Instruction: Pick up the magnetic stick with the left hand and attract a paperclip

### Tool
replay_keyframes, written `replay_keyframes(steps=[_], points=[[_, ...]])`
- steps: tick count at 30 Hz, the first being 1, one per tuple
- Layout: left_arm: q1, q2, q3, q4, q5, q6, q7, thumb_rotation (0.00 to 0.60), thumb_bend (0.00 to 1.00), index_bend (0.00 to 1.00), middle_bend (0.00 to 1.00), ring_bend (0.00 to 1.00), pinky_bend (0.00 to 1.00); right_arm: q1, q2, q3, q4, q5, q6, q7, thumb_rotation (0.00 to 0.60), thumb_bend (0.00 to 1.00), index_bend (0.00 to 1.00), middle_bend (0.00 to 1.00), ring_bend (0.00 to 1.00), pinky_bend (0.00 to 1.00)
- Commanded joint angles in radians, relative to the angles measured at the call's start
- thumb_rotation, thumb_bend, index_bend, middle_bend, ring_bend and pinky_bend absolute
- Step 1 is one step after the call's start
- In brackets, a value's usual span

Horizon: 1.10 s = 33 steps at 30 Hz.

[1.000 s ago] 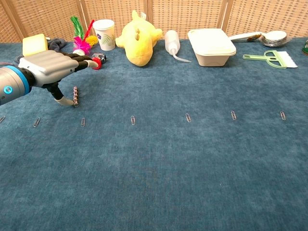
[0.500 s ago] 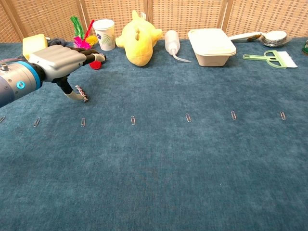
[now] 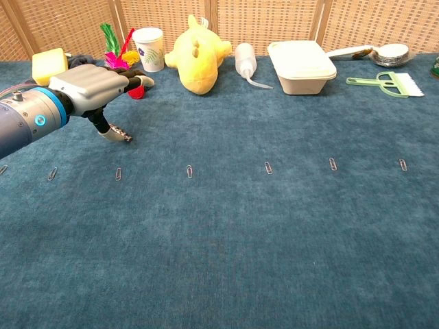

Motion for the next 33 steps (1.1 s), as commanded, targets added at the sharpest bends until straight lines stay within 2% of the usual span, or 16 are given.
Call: replay_keyframes(steps=[1,13,17,21,25,28,31,33], points=[[-0.005,-0.009,-0.006,0.011,-0.011,-0.006,0.007,0.580,0.34,0.00,0.00,0.00,0.08,-0.002,0.000,0.000,-0.001,0.001,0.001,-0.001,0.600,0.44,0.01,0.01,0.00,0.11],[-0.034,-0.043,-0.042,0.048,-0.064,-0.036,0.023,0.587,0.34,0.00,0.00,0.00,0.08,-0.009,-0.005,-0.003,-0.001,0.006,0.002,-0.003,0.600,0.44,0.01,0.01,0.00,0.11],[-0.040,-0.050,-0.068,0.044,-0.092,-0.027,0.021,0.589,0.34,0.00,0.00,0.00,0.08,-0.010,-0.006,-0.002,-0.004,0.006,0.003,-0.006,0.600,0.44,0.01,0.01,0.00,0.11],[-0.033,-0.026,-0.076,0.005,-0.108,-0.022,0.016,0.589,0.34,0.00,0.00,0.00,0.08,-0.009,-0.009,-0.001,-0.002,0.007,0.001,-0.005,0.600,0.44,0.01,0.01,0.00,0.11],[-0.005,0.045,-0.097,-0.113,-0.151,-0.064,-0.069,0.588,0.34,0.03,0.02,0.00,0.08,-0.007,-0.013,-0.003,0.002,0.004,-0.005,-0.004,0.600,0.44,0.01,0.01,0.00,0.11],[0.011,0.109,-0.083,-0.177,-0.153,-0.075,-0.079,0.583,0.34,0.16,0.11,0.07,0.08,-0.003,-0.018,-0.003,0.007,0.002,-0.011,0.002,0.600,0.44,0.01,0.01,0.00,0.11],[0.029,0.148,-0.062,-0.197,-0.132,-0.045,-0.075,0.593,0.34,0.32,0.25,0.24,0.09,0.003,-0.029,-0.004,0.015,-0.001,-0.020,0.006,0.600,0.44,0.01,0.01,0.00,0.11],[0.040,0.164,-0.057,-0.204,-0.118,-0.022,-0.085,0.600,0.34,0.37,0.34,0.35,0.14,0.005,-0.033,-0.004,0.019,-0.003,-0.024,0.007,0.600,0.44,0.01,0.01,0.00,0.11]])
